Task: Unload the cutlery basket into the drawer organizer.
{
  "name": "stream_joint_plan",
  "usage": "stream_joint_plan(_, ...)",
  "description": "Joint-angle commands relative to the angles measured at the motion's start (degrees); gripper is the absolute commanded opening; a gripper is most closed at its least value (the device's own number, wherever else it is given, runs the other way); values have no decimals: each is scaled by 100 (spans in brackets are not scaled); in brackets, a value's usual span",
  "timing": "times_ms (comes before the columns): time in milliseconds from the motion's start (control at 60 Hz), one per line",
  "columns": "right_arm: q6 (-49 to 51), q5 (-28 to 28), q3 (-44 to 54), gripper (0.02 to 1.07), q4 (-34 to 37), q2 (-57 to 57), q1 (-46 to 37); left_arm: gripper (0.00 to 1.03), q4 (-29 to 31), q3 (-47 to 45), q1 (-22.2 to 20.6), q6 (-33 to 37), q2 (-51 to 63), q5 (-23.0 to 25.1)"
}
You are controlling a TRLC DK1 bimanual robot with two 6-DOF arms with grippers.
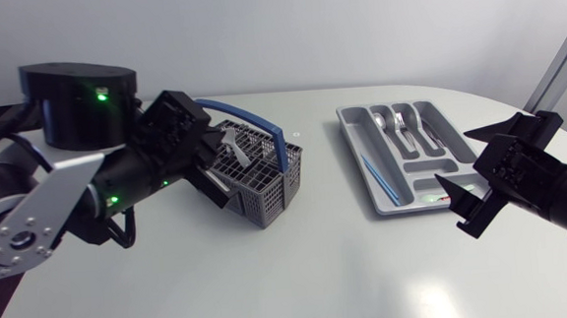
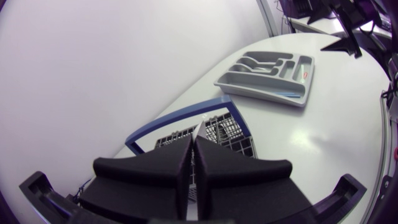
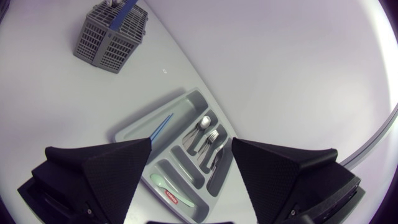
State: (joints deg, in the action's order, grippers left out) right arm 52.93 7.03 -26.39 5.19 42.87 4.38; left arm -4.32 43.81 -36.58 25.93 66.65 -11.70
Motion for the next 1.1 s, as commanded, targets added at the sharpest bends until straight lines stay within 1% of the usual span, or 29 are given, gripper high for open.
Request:
stream_joint_plan(0,-582,-211,-15,95,246,-288,476,3,142,48,-51,-370,-284,-51)
stream_joint_plan(133,-1162,-676,-217,95,500,-490,1311,3,537,435,-86,-976,-337,28)
stream_joint_plan(233,-1628,-1028,-340,95,571,-499,1952,3,854,769,-130,-1503,-109,309)
stream_joint_plan(333,-2006,-1485,-455,94,562,-429,2612,3,1029,1112,-236,-2022,199,555)
stream_joint_plan(400,-2234,-1687,-569,89,544,-341,2963,3,1152,1358,-245,-2356,419,810)
stream_joint_plan(467,-2410,-1836,-657,87,448,-209,3236,3,1319,1648,-253,-2646,700,1074)
stream_joint_plan(533,-2559,-1960,-736,86,333,-51,3438,3,1381,1850,-262,-2892,928,1311)
stream_joint_plan(633,-2691,-2065,-806,78,114,169,3684,3,1407,2079,-332,-3094,1236,1504)
stream_joint_plan(783,-2858,-2179,-929,78,-238,608,3895,3,1434,2351,-332,-3358,1596,1918)
stream_joint_plan(867,-2867,-2320,-973,69,-563,881,3956,3,1442,2474,-332,-3463,1719,2032)
stream_joint_plan(950,-2858,-2337,-1017,64,-844,1153,3965,3,1478,2606,-332,-3630,1807,2164)
stream_joint_plan(1033,-2832,-2469,-1017,64,-1178,1487,4062,3,1530,2703,-315,-3797,1869,2339)
stream_joint_plan(1083,-2805,-2592,-1035,64,-1336,1681,4132,3,1539,2712,-315,-3859,1878,2357)
